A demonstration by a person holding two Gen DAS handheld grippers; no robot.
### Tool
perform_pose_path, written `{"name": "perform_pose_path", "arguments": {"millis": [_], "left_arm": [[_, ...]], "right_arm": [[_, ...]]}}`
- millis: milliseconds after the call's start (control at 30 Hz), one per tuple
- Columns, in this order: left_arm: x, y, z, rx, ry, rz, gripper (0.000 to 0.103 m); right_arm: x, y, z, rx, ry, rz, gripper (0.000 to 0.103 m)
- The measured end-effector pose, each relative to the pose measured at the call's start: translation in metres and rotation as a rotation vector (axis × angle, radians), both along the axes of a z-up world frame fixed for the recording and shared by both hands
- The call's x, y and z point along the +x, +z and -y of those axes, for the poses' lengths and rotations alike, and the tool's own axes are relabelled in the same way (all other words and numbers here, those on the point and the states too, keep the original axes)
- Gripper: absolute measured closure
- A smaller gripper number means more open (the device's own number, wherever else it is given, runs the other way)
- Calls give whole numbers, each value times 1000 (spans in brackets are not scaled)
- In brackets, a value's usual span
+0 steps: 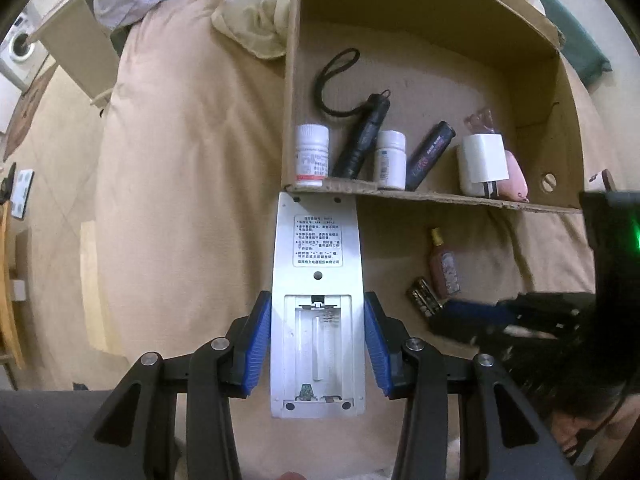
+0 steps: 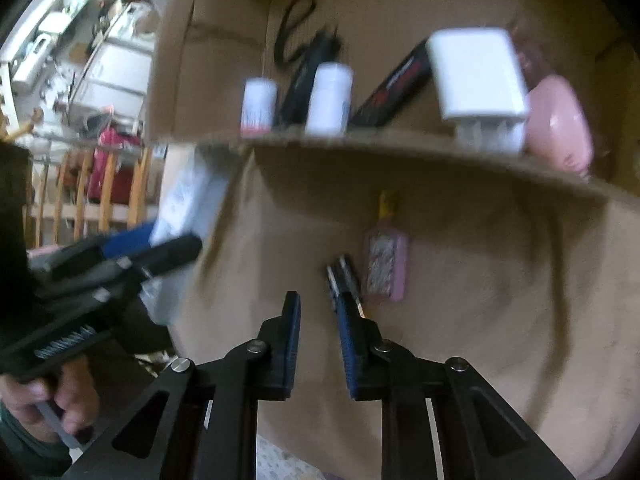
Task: Organize rigid objects
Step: 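Grasp a black AA battery with the right gripper while the left lifts the remote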
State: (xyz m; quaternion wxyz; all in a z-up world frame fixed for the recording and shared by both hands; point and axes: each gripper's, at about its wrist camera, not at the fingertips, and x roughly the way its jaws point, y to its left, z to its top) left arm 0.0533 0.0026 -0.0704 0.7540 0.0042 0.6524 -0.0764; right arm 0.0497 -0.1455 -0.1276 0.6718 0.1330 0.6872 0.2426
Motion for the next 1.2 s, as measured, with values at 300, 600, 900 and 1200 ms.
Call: {"name": "perform_pose_path", "arguments": {"millis": [300,600,900,1200], "left_arm": [[3,-4,-8,-21,39,-14,63],[3,-7,-4,11,19,-11,63],[-3,-11,-1,50,-6,3,63],[-32,10,-1,13,-2,65,63]], "right_arm": [[-2,-13,-27,-94,83,26,81],[-9,-11,-46,-199,182,105,92],[-21,19,-22,-156,160,170,92],[-28,68,25,-81,50,279,92]]}}
